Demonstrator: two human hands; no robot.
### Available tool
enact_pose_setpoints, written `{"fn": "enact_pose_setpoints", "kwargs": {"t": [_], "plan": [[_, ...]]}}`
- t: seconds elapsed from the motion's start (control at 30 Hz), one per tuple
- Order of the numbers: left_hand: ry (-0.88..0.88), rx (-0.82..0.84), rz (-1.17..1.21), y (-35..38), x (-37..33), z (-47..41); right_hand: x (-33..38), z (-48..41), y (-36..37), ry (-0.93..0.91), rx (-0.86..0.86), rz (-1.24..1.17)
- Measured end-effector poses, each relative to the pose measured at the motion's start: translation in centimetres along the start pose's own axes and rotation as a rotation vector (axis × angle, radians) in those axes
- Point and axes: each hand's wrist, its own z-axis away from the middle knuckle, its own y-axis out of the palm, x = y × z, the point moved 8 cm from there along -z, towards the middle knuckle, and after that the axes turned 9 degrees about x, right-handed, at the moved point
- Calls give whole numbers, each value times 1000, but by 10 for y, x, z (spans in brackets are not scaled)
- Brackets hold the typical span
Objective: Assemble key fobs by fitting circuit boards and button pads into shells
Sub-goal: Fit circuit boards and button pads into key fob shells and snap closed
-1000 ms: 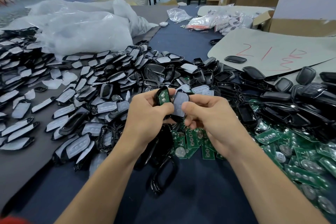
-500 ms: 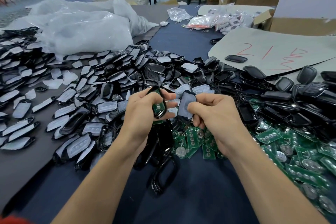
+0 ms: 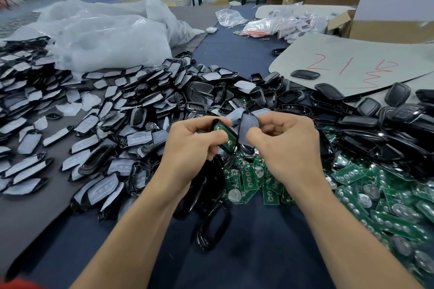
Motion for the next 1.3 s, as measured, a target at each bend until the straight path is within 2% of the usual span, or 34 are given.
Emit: {"fn": "enact_pose_setpoints", "kwargs": {"t": [0.17,0.53,0.83,1.13,1.3], "plan": [[1,-6,3,1,-1,0,26,12,11,-240,30,264],[-13,177,52,12,4,2,35,13,14,-263,107,447],[-34,247,75,17,6,2,33,13,15,-231,160,458],[-56,229,105,16,9,2,27,12,17,-240,157,419],[-44,220,145,14,7,3,30,12,21,-233,275,331]]}}
